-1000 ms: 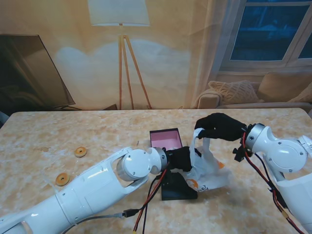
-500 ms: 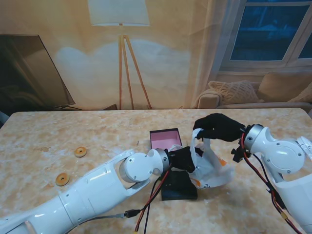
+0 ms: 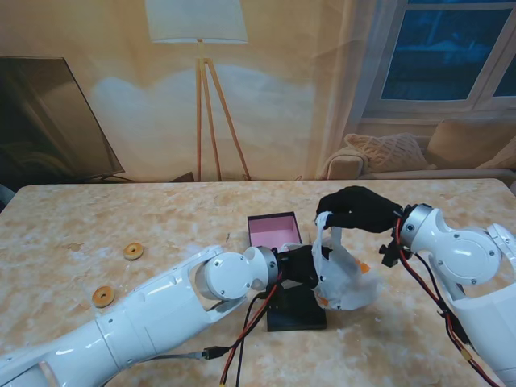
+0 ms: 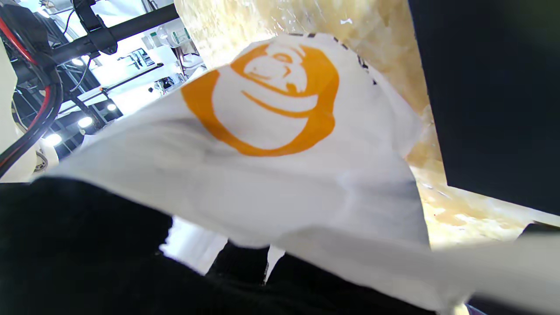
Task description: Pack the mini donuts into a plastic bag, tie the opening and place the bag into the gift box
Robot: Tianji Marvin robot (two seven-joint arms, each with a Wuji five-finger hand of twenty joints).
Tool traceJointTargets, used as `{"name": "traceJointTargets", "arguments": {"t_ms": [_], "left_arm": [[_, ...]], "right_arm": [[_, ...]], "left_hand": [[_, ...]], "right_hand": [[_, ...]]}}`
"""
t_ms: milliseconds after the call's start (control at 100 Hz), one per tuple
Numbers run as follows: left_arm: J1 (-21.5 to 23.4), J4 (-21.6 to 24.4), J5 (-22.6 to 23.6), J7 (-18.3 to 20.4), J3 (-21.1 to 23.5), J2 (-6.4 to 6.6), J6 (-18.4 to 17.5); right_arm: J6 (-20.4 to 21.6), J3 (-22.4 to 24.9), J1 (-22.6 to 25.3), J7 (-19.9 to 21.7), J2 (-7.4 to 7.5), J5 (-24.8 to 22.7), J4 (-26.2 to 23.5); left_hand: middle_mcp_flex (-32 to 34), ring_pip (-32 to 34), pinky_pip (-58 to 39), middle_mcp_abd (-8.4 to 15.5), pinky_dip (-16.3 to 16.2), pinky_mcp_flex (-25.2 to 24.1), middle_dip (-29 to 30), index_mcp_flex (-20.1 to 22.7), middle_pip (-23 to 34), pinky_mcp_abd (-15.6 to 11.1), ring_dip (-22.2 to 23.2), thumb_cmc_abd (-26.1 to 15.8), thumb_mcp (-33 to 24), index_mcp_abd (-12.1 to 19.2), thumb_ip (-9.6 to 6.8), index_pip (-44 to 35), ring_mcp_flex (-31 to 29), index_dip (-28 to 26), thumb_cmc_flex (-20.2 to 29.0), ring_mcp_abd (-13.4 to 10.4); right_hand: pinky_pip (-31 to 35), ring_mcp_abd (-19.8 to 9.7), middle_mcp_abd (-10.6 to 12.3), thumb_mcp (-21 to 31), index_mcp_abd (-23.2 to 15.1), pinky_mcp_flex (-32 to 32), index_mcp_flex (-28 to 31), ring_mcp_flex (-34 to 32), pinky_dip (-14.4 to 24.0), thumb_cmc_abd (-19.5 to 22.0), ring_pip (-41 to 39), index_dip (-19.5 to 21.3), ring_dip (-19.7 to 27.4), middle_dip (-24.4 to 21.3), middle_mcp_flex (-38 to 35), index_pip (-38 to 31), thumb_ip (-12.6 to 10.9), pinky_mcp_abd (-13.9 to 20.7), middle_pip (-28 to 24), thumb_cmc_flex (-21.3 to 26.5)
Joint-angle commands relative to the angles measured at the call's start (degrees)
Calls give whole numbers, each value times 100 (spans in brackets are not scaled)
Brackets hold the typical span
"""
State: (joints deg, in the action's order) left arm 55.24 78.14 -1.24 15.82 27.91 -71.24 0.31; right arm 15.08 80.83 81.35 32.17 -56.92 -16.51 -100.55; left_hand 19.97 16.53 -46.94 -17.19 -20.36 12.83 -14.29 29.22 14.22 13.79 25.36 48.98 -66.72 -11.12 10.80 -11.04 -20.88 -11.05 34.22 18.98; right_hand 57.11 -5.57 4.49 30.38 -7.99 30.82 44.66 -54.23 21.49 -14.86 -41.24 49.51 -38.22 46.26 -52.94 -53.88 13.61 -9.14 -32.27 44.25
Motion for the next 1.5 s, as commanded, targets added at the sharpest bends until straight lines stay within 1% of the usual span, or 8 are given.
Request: {"name": "traceJointTargets", "arguments": {"t_ms": [0, 310, 570, 610, 670, 760, 990, 1490], "left_arm": [[7, 48, 17, 77, 11, 8, 20], [34, 164, 163, 56, 43, 57, 86], [201, 569, 321, 27, 309, 191, 367], [225, 628, 352, 17, 357, 212, 377], [233, 711, 379, 47, 423, 254, 366], [252, 826, 459, 86, 512, 311, 359], [435, 1142, 435, 161, 844, 407, 623], [1151, 1877, 1021, 101, 1775, 679, 568]], "right_arm": [[-37, -33, 26, 70, -44, -4, -7], [-65, -42, 45, 85, -40, -23, -35], [-134, -54, 46, 108, -37, -72, -48], [-143, -55, 47, 109, -37, -83, -50], [-159, -55, 52, 108, -38, -89, -57], [-163, -50, 61, 101, -39, -95, -66], [-137, -37, 73, 101, -37, -92, -65], [-168, 15, 156, 49, -48, -108, -124]], "left_hand": [[-336, -101, 129, -42, -118, -159, 102, -268, -50, 50, -134, -43, -90, 108, 70, 158, 225, 59, -314, 93], [-251, -5, 106, -197, -238, -205, 147, -158, -1, 21, -118, -468, 198, 16, 14, 173, 203, -30, -198, 106], [1053, 753, -816, -70, -724, 292, -499, 1150, 700, 238, 702, -1954, 1532, 91, -287, -828, -760, -910, 1092, 37], [1191, 836, -884, -24, -776, 336, -584, 1280, 765, 243, 785, -2001, 1579, 137, -302, -1018, -868, -1035, 1109, 6], [1494, 1002, -1010, 94, -871, 482, -753, 1457, 930, 231, 967, -1809, 1864, 264, 103, -1431, -1127, -1410, 1395, -59], [1669, 1131, -1112, 147, -937, 580, -831, 1515, 1034, 214, 1096, -1746, 2094, 347, 235, -1696, -1283, -1522, 1573, -85], [1910, 1192, -1211, 140, -1056, 595, -897, 1557, 1064, 224, 1264, -2457, 3403, 339, -26, -2191, -1394, -1367, 2333, 4], [1767, 1059, -958, -26, -946, 441, -846, 1562, 914, 150, 1208, -2542, 3440, 109, -93, -1984, -1142, -1304, 2368, 128]], "right_hand": [[61, -215, 162, 865, -1674, -23, -61, -113, -100, 109, -54, -52, -28, -23, -105, -15, -196, 143, -97, 423], [59, -205, 175, 874, -1669, -43, -53, -101, -100, 95, -41, -47, -26, -22, -112, -14, -192, 123, -86, 426], [60, -189, 174, 894, -1655, -54, -45, -94, -96, 90, -36, -30, -28, -10, -116, -25, -191, 103, -79, 436], [57, -194, 161, 898, -1651, -61, -44, -96, -97, 92, -37, -26, -29, -8, -118, -27, -191, 107, -80, 435], [56, -191, 158, 902, -1655, -65, -43, -91, -97, 94, -34, -22, -29, -9, -113, -26, -190, 100, -75, 432], [59, -194, 157, 906, -1654, -64, -40, -97, -95, 87, -35, -17, -29, -6, -121, -23, -188, 100, -78, 433], [60, -191, 157, 913, -1651, -66, -43, -93, -92, 88, -34, -8, -32, 0, -114, -15, -185, 97, -78, 426], [61, -180, 46, 935, -1580, -91, -64, -65, -83, 178, -201, 118, -122, 135, -62, -55, -213, 81, -244, 448]]}}
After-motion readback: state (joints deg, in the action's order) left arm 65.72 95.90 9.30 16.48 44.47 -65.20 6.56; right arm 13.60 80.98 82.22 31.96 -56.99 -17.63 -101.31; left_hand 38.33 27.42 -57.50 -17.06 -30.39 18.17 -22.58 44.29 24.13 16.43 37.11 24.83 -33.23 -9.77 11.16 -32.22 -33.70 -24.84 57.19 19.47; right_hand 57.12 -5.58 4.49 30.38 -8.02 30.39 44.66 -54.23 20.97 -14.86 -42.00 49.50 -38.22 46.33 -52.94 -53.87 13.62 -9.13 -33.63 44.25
